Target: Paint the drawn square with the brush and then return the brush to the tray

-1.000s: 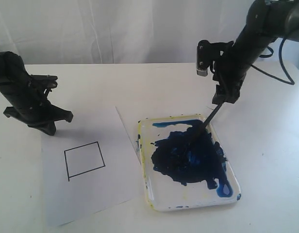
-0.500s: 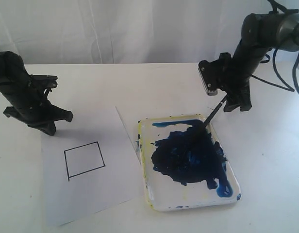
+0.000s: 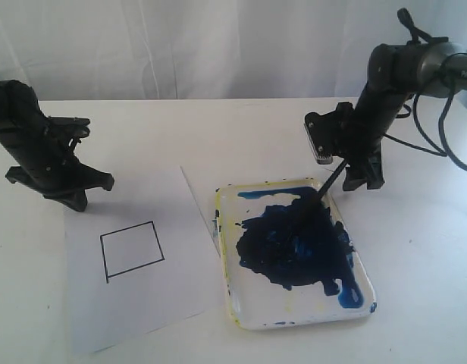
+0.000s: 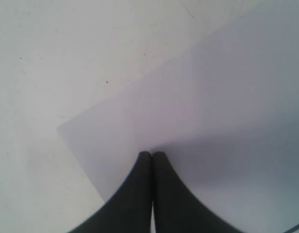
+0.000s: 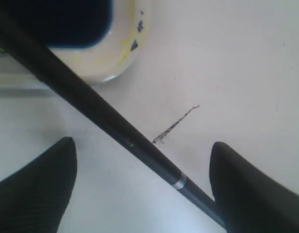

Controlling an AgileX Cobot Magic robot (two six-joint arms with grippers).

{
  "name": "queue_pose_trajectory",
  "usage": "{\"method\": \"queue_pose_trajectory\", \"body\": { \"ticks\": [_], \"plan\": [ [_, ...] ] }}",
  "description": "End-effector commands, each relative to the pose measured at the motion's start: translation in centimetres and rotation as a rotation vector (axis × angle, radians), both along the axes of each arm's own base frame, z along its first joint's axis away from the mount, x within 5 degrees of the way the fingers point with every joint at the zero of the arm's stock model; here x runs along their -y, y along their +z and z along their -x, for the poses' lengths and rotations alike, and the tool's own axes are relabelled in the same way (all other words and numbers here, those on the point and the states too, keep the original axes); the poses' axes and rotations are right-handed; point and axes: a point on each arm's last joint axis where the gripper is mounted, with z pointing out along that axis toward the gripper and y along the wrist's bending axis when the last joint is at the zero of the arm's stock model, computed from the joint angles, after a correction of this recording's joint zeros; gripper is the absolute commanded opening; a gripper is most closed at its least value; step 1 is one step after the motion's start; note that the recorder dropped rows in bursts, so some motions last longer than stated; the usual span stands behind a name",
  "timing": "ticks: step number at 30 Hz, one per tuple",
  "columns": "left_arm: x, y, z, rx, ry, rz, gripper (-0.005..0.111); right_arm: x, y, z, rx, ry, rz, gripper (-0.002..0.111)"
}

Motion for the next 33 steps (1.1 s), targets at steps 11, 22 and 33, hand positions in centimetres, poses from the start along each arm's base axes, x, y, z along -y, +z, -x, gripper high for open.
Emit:
{"method": "queue_pose_trajectory", "body": {
  "ticks": [11, 22, 33],
  "plan": [
    [-0.2, -0.8, 0.2, -0.04, 0.0, -0.004, 0.0, -1.9, 0.1, 0.2, 0.008, 0.044, -0.011, 0.066],
    [-0.2, -0.8, 0.2, -0.04, 0.0, -0.004, 0.0, -1.4, -1.3, 0.9, -0.018, 0.064, 0.039, 0.066],
    [-0.2, -0.8, 0.2, -0.038, 0.001, -0.004, 0.0, -1.3, -1.4, 1.1, -0.04, 0.068, 0.056, 0.055]
  ]
}}
